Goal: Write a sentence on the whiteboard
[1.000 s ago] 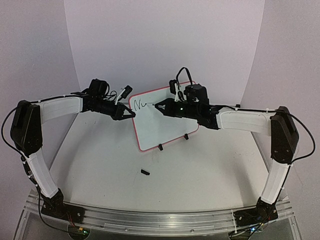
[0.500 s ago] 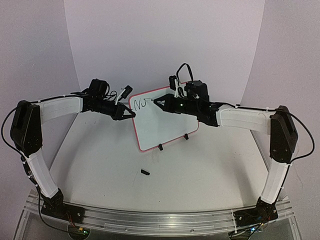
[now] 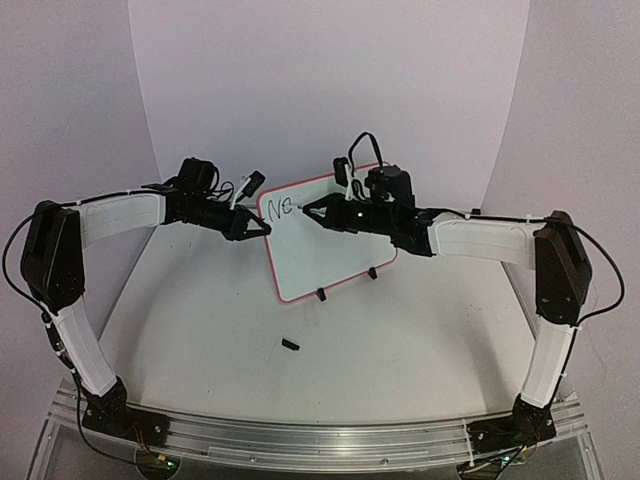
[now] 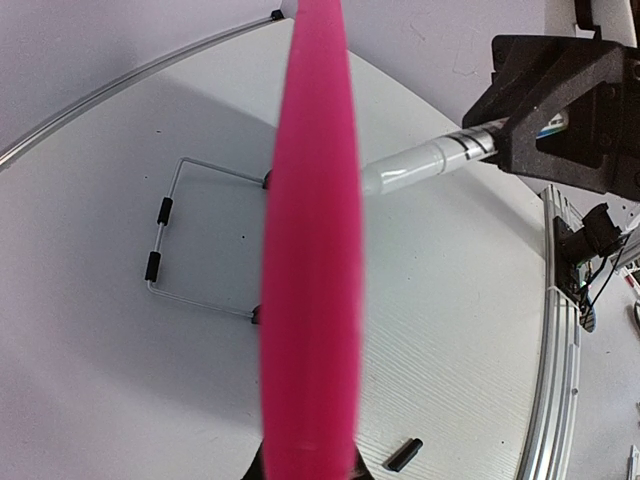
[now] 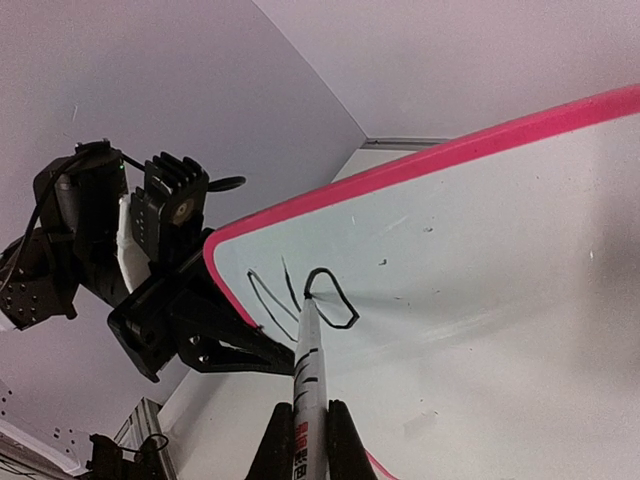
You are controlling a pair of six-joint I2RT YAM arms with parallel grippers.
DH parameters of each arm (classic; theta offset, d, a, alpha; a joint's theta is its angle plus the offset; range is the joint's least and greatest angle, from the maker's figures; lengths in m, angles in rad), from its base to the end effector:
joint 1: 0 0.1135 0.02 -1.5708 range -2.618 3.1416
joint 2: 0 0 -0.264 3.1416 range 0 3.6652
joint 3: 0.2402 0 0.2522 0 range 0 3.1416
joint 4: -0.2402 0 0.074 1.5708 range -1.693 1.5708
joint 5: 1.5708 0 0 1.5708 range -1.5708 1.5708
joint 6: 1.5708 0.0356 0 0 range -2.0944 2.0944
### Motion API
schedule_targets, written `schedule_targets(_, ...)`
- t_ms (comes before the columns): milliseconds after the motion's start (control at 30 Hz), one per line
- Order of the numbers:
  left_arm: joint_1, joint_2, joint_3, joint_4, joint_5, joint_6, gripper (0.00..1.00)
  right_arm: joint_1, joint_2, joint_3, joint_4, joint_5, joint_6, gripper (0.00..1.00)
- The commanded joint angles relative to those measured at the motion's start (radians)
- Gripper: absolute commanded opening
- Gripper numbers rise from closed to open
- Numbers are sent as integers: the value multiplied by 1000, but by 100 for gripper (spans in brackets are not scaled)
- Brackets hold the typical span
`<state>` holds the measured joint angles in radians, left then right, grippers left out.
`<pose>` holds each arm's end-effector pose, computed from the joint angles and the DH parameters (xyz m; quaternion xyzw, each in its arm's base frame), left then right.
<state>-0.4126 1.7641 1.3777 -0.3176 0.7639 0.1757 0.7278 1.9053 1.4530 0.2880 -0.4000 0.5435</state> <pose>0.3531 -0.1814 0.2713 0.3940 0.7606 -0.3820 0.3470 0.3332 0.3154 0.2923 -0.1967 0.7325 0.4982 0.4201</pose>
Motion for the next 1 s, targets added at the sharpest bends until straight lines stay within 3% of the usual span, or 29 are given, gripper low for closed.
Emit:
schedule_targets(0, -25, -20, 1, -91, 12, 13, 0, -4, 0, -32, 8, 4, 6, 0)
schedule_targets(967, -26, -23, 3, -93, 11, 13, 0, -5, -177, -108, -27, 97, -64, 0)
